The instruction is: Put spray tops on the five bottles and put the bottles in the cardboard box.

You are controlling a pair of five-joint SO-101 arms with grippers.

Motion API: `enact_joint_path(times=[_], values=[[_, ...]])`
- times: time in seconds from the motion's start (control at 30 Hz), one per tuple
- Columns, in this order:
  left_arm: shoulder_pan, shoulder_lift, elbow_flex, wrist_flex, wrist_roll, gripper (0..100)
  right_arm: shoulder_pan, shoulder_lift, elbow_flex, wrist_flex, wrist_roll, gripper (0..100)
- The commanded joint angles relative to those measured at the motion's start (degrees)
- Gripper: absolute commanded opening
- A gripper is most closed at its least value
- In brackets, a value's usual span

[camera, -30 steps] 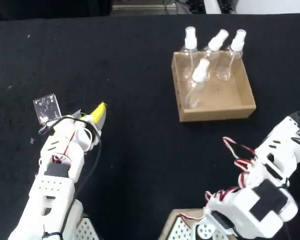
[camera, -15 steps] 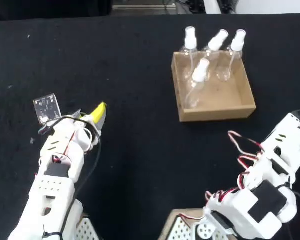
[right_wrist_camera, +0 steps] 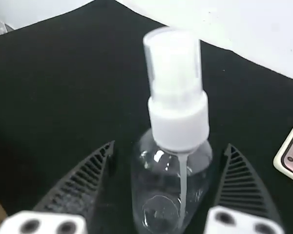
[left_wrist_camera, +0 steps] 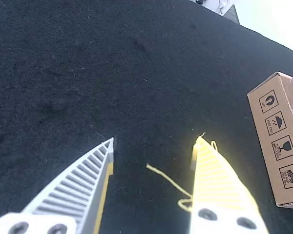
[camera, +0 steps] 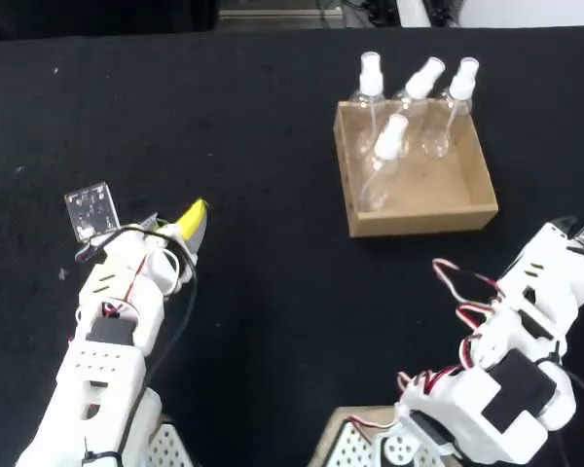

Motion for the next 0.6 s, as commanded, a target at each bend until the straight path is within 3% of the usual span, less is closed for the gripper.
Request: enact_joint_path(times=[0.0,0.57], values=[[-0.2,-0.4,-0.7,-1.1,0.2,25,-0.6,-1.1,-0.4,-0.2,0.4,27.6],[-0.3,-0.4,-0.8,-1.1,0.2,25,-1.0,-0.7,-2.3,-0.1,0.5,27.6]])
